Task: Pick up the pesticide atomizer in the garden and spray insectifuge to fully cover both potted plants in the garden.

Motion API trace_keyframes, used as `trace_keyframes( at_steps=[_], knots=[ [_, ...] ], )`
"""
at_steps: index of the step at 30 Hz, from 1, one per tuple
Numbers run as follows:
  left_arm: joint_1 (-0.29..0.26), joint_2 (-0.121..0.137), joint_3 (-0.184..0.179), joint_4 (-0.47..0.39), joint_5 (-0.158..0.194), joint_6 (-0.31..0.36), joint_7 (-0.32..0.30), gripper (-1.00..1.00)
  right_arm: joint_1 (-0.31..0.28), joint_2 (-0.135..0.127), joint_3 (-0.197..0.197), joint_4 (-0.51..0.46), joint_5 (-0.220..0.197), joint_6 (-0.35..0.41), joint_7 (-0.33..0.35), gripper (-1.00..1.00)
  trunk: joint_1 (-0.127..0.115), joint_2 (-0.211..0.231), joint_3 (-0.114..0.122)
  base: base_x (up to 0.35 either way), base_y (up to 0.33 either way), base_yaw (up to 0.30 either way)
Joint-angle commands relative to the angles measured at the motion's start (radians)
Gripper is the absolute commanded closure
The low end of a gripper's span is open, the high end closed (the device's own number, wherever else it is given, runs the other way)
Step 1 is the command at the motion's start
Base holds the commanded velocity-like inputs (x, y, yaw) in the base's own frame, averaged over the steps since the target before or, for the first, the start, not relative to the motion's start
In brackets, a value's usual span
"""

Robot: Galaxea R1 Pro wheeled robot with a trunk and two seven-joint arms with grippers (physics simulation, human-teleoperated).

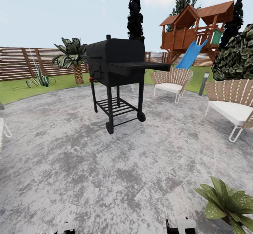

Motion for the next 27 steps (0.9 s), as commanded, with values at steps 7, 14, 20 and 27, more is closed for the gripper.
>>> trace_keyframes(
  at_steps=[7, 14, 20, 27],
  knots=[
    [-0.001, -0.005, 0.009, -0.023, -0.004, 0.008, -0.009, 1.00, 0.000, 0.013, -0.008, -0.004, 0.012, -0.004, -0.013, -1.00, 0.000, 0.000, 0.003, 0.000, 0.000, 0.266],
    [-0.001, -0.006, 0.008, -0.012, -0.006, 0.007, -0.005, 1.00, 0.000, 0.012, -0.008, 0.000, 0.012, -0.003, -0.014, -1.00, 0.000, 0.000, 0.007, 0.000, 0.000, 0.267],
    [-0.001, -0.005, 0.008, -0.011, -0.006, 0.006, -0.007, 1.00, 0.000, 0.014, -0.008, 0.001, 0.012, -0.003, -0.012, -1.00, 0.000, 0.000, 0.011, 0.021, 0.000, 0.268],
    [0.000, -0.006, 0.008, -0.010, -0.004, 0.004, -0.007, 1.00, 0.000, 0.014, -0.008, 0.001, 0.012, -0.003, -0.012, -1.00, 0.000, 0.000, 0.015, 0.294, 0.000, 0.268]
  ],
)
